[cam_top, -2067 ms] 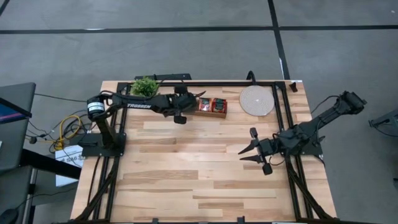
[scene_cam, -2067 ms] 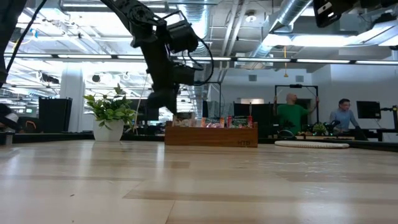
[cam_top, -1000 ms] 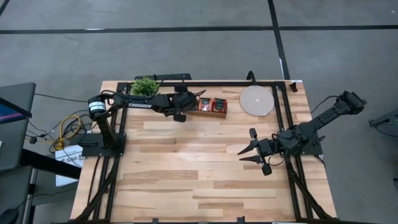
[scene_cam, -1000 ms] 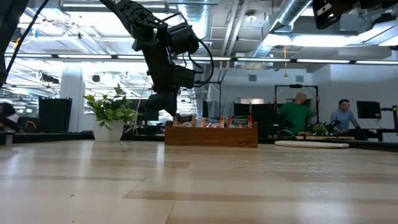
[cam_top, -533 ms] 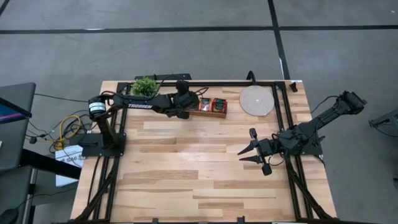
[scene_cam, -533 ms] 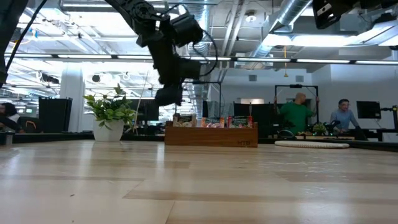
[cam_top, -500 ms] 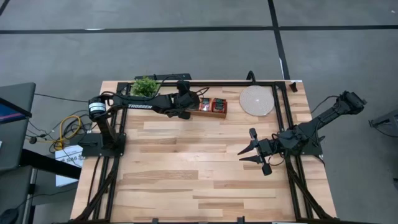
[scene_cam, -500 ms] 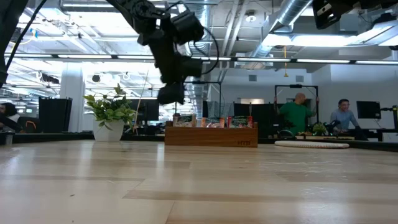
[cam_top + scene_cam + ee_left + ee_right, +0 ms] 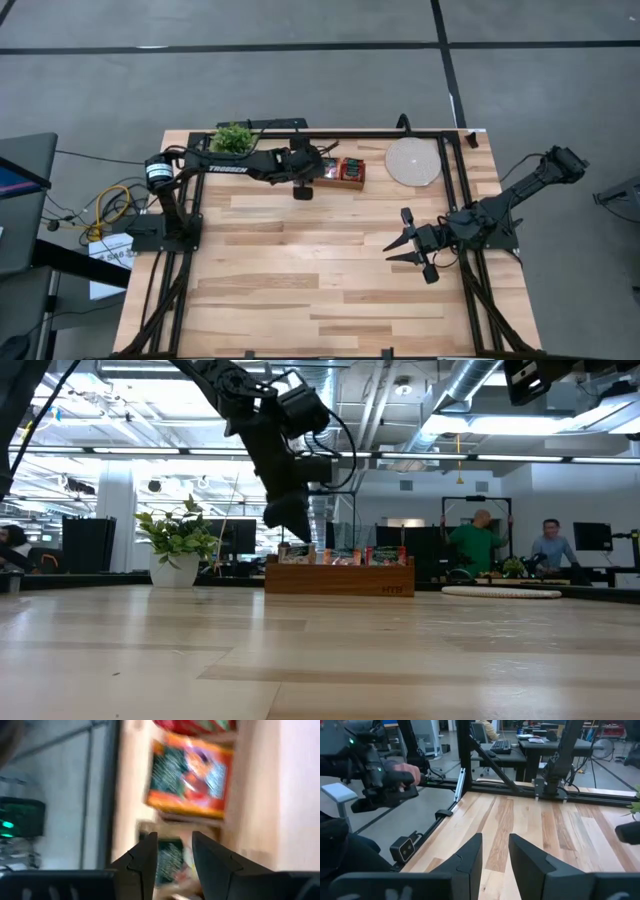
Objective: Pick & Place Tea
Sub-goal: Adjust the brown tea bags in the left section of the wooden organizer
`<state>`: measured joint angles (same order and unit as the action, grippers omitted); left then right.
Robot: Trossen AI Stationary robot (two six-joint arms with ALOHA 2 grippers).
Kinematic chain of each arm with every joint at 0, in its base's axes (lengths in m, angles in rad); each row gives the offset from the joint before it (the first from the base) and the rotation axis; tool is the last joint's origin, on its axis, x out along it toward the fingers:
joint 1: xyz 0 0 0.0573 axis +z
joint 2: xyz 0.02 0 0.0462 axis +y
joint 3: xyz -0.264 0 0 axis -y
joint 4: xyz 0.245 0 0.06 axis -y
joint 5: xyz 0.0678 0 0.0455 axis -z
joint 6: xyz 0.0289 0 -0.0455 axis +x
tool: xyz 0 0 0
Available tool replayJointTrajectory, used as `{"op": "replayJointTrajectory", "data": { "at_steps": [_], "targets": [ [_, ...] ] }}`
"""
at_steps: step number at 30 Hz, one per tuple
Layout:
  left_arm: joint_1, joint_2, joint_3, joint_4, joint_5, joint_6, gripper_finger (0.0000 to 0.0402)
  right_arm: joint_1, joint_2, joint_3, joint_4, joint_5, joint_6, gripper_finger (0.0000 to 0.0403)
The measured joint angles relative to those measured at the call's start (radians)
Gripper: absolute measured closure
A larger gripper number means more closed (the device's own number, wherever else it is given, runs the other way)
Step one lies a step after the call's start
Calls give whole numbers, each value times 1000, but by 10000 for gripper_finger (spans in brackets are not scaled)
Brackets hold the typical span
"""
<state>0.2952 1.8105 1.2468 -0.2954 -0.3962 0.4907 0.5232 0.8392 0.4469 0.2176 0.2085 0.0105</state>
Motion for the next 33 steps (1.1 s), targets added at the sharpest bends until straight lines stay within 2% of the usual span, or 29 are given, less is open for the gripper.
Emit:
{"op": "replayJointTrajectory", "data": {
  "at_steps": [9, 33],
  "targets": [
    [8, 73, -1, -19, 21, -13, 287, 0, 0, 0, 0, 0, 3, 313],
    [16, 98, -1, -12, 16, -15, 287, 0, 0, 0, 0, 0, 16, 313]
  ]
}}
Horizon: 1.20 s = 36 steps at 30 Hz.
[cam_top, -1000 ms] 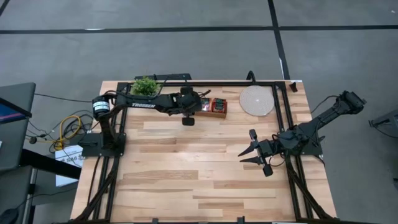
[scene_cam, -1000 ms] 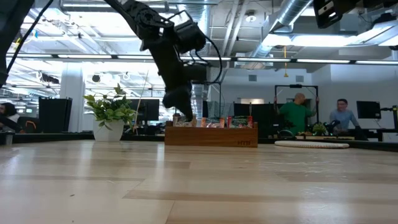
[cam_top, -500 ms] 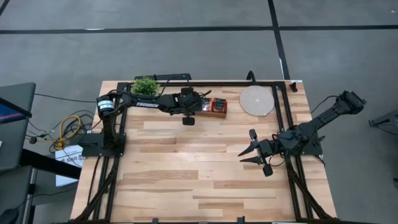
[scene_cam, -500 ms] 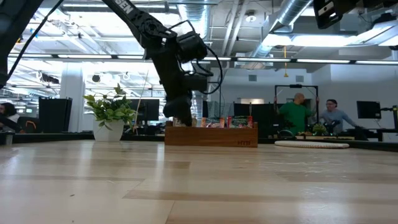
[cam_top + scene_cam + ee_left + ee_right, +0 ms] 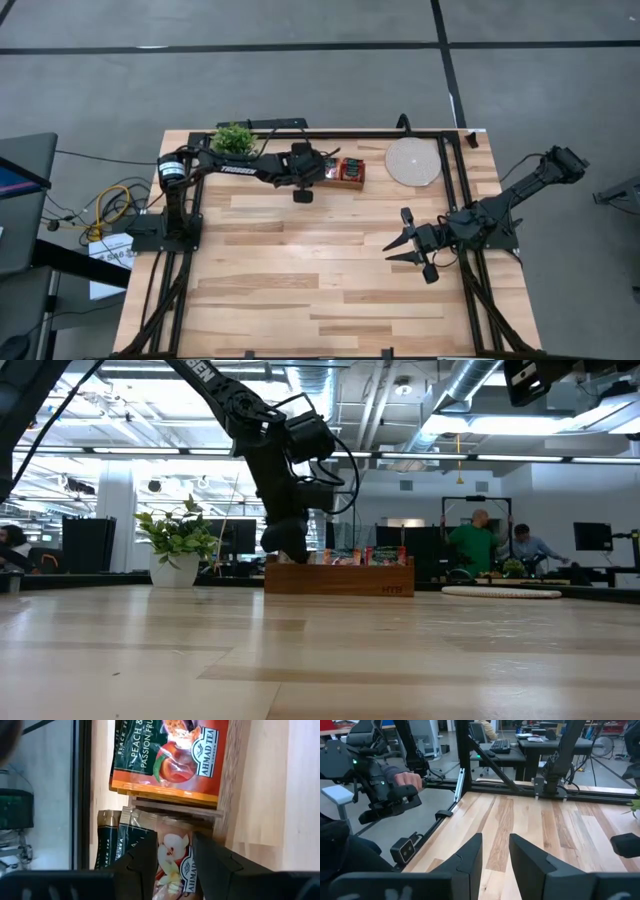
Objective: Pick & Place Tea
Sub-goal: Adjust the brown tea bags in the left section of the wooden organizer
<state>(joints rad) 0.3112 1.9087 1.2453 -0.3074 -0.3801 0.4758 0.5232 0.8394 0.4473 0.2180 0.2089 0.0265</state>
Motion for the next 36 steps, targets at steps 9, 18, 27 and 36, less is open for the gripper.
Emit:
{"op": "replayJointTrajectory", "data": {
  "at_steps": [9, 18, 27, 36],
  "targets": [
    [-19, -8, 0, -11, -101, -9, 287, 0, 0, 0, 0, 0, 11, 313],
    [-24, -95, 0, -63, -99, -45, 287, 0, 0, 0, 0, 0, 10, 313],
    [8, -182, 0, -97, -72, -72, 287, 0, 0, 0, 2, 0, 10, 313],
    [82, -156, 0, -61, 106, -81, 287, 0, 0, 0, 2, 0, 10, 313]
  ]
}}
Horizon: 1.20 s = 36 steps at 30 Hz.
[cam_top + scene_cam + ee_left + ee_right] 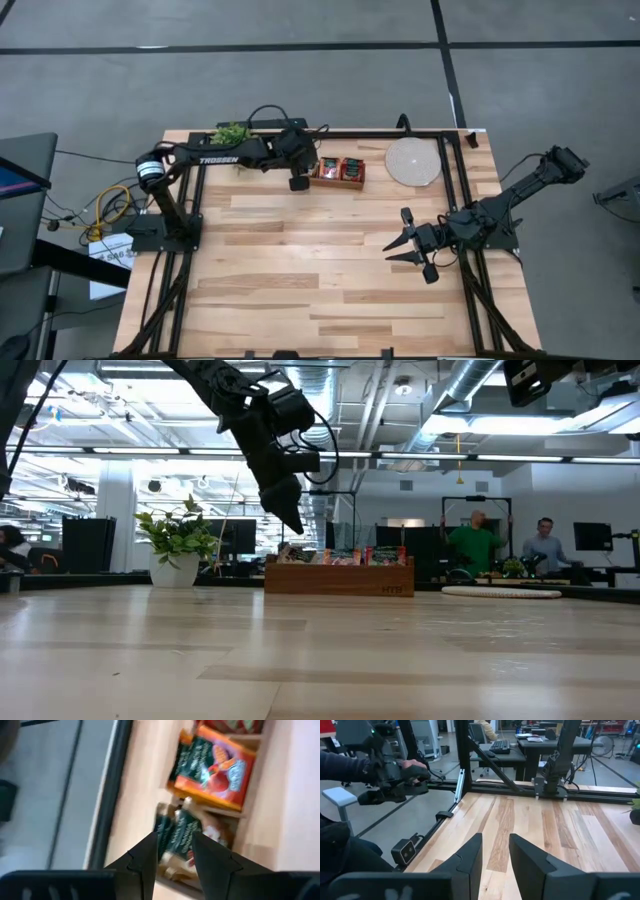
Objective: Pick & Place Tea
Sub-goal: Adjust the brown tea bags in the left section of the wooden organizer
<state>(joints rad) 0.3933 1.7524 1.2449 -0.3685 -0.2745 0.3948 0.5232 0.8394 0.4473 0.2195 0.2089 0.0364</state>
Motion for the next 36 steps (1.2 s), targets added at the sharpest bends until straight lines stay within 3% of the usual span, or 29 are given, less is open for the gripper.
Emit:
{"op": "replayJointTrajectory", "data": {
  "at_steps": [7, 13, 20, 36],
  "targets": [
    [34, 0, 0, 10, 42, -26, 287, 0, 0, 0, 0, 0, 8, 313],
    [39, 73, 0, 24, 50, -29, 287, 0, 0, 0, 0, 0, 8, 313],
    [39, 100, 0, 11, -44, -17, 287, 0, 0, 0, -3, 0, 15, 313],
    [44, 90, 0, -55, -48, -78, 287, 0, 0, 0, -2, 1, 16, 313]
  ]
}}
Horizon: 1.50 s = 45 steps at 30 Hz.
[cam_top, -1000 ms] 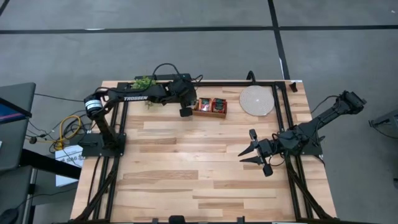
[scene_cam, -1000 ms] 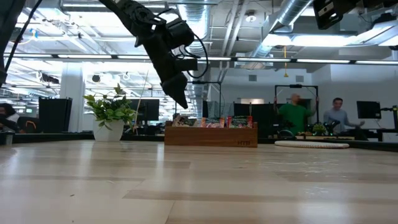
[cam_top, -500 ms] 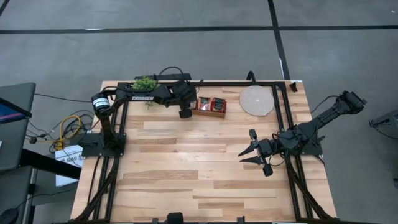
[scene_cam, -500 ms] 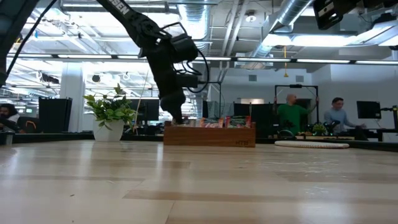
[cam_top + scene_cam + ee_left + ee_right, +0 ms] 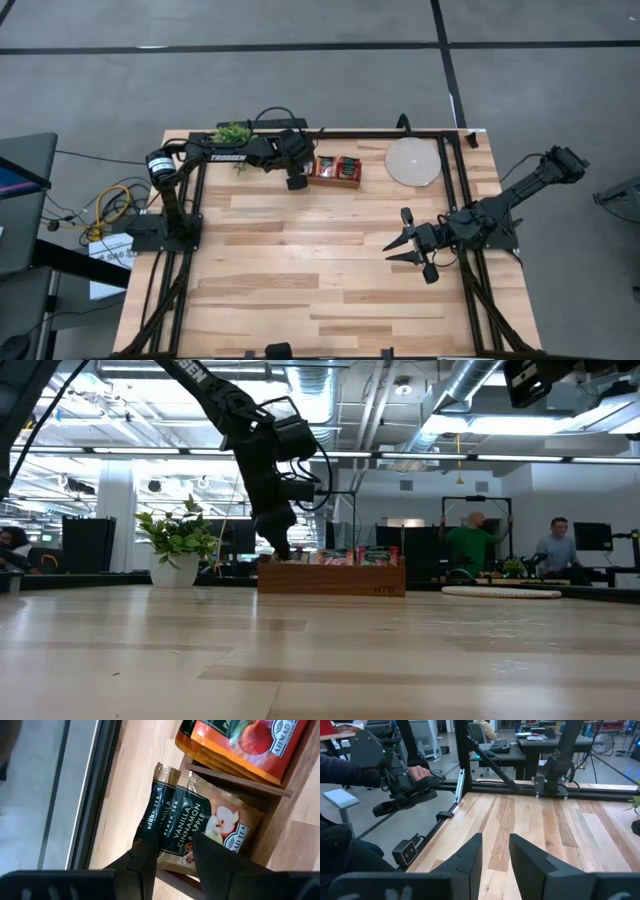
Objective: Pick & Place Tea
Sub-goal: Adjust the brown tea bags in the left section of the wooden organizer
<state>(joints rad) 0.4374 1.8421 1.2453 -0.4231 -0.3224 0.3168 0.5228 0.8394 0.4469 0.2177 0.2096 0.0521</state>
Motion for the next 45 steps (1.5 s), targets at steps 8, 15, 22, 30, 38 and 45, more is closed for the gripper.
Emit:
{"op": "replayJointTrajectory", "data": {
  "at_steps": [8, 15, 22, 30, 38, 45],
  "targets": [
    [2, -4, 0, -2, -68, -40, 287, 0, 0, 0, 0, 0, 0, 313],
    [1, -39, 0, -20, -100, -63, 287, 0, 0, 0, 1, 0, 0, 313],
    [-1, -102, 0, -33, -102, -87, 287, 0, 0, 0, 4, 0, 1, 313],
    [8, -92, 0, 103, -46, -12, 287, 0, 0, 0, 8, 0, 2, 313],
    [62, -75, -1, 83, -20, -41, 287, 0, 0, 0, 8, 0, 8, 313],
    [67, -74, -1, 81, 39, -80, 287, 0, 0, 0, 8, 0, 18, 313]
  ]
}}
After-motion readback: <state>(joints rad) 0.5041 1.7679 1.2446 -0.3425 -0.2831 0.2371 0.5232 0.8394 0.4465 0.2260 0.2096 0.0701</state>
